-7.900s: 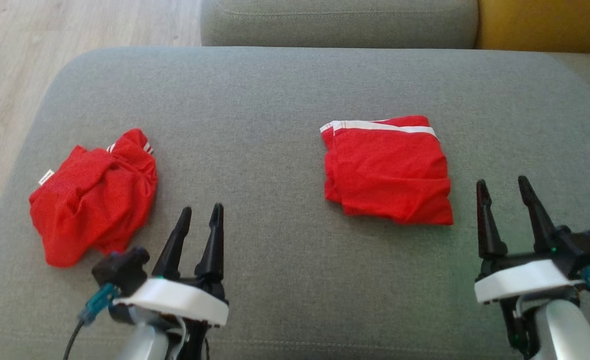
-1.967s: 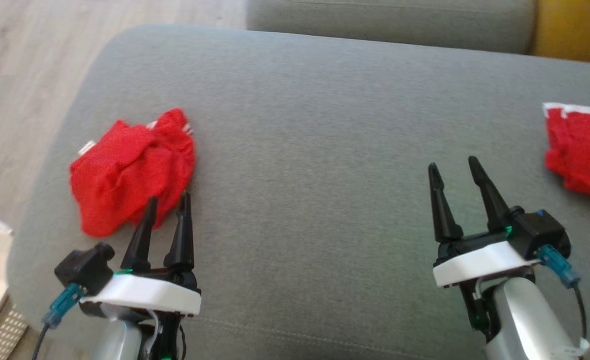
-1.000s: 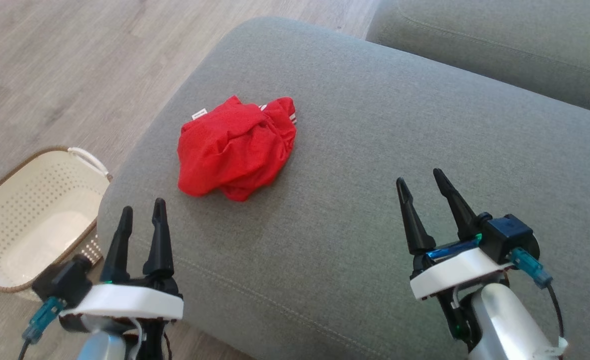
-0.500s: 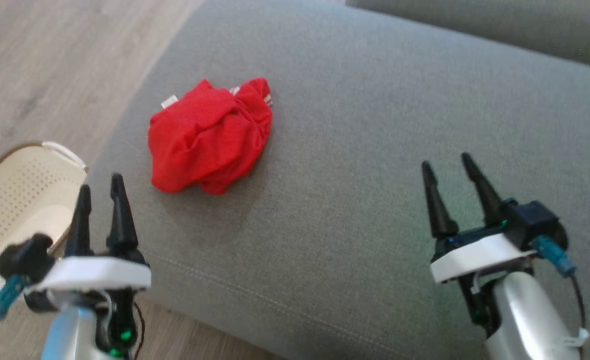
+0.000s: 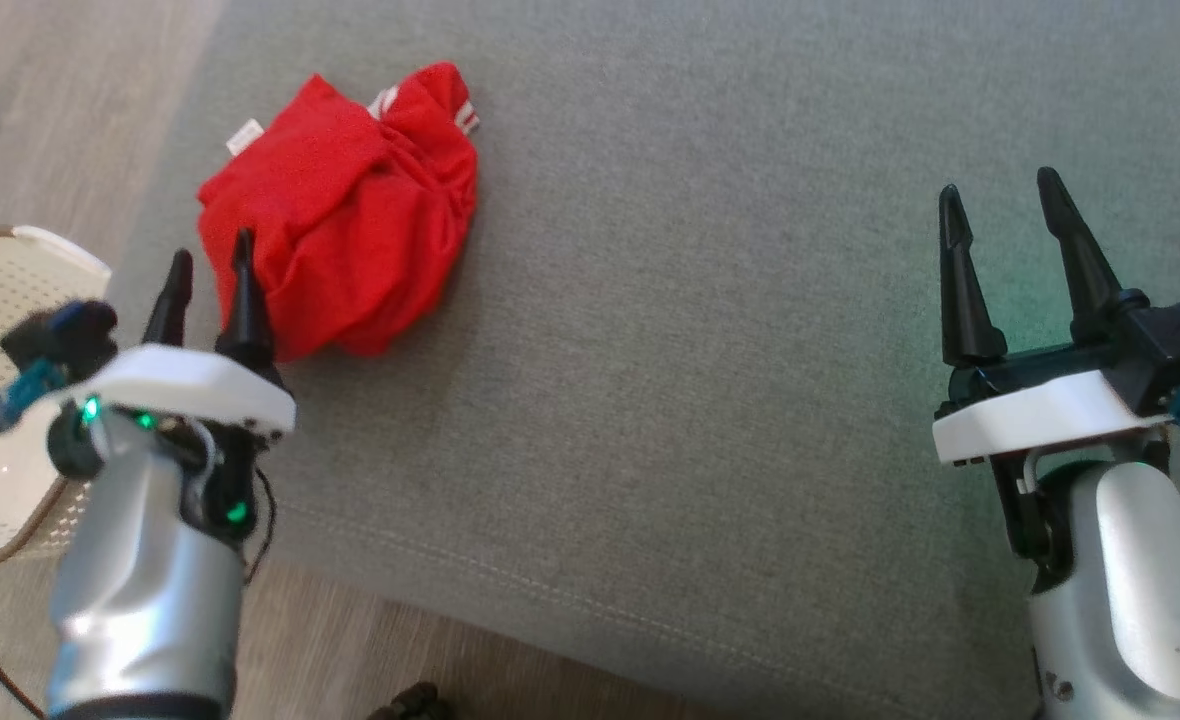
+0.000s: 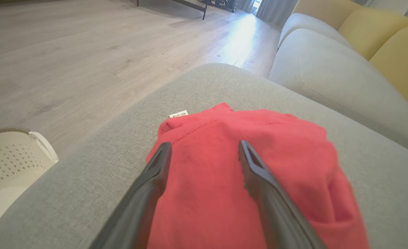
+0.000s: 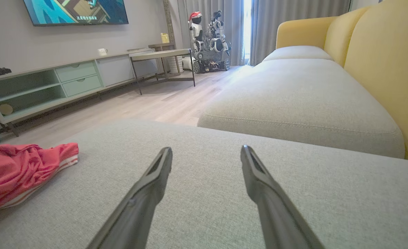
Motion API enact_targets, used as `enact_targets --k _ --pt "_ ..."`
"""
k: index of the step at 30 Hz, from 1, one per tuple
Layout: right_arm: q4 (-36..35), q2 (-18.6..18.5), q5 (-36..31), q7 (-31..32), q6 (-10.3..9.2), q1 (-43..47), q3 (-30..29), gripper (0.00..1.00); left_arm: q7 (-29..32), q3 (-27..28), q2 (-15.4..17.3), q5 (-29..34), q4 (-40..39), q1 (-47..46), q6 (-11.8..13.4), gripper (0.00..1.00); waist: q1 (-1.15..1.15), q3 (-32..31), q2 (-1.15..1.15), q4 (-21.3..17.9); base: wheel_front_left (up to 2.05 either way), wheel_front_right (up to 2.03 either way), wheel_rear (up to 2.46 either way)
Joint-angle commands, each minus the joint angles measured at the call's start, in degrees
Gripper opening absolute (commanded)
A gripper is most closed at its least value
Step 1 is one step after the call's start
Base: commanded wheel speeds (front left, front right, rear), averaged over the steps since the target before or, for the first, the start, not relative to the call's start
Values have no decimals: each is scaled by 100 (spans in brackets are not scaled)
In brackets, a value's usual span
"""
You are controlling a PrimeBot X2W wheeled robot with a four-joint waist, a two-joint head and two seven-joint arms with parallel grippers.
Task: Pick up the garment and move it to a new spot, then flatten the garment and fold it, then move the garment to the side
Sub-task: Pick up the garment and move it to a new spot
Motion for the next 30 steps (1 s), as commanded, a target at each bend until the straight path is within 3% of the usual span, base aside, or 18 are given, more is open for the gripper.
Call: enact_targets --k 1,11,12,13,14,18,23,26,30 --pt "-259 13 -54 38 -5 -143 173 100 29 118 323 -1 50 -261 -14 100 -2 166 0 -98 0 0 0" --pt "-377 13 -58 91 -5 -178 247 100 214 -2 474 -166 1304 -1048 -32 100 -2 362 0 -269 0 0 0" --pt "-372 13 -49 83 -5 -187 245 100 252 -31 477 -196 1413 -1091 -34 95 -2 363 0 -291 0 0 0" --pt "-366 13 -34 69 -5 -201 242 100 281 -56 483 -235 1510 -1131 -37 37 -2 360 0 -313 0 0 0" --pt "-356 13 -18 54 -5 -216 243 100 294 -92 495 -267 1586 -1164 -38 0 -2 350 0 -336 0 0 0" --pt "-246 13 90 -50 -5 -231 246 100 77 -185 618 -482 1696 -1226 -41 0 -2 210 0 -435 0 0 0" --pt "-81 13 219 -190 -5 -205 260 100 -149 163 845 -561 1341 -1270 -39 0 -2 -11 0 -526 0 0 0" --pt "35 13 313 -290 -5 -179 291 100 -157 642 951 -386 490 -1150 77 0 -2 -176 0 -594 0 0 0" --pt "198 13 463 -433 -5 -134 351 100 -159 1223 856 -46 -666 -868 131 0 -2 -403 0 -707 0 0 0"
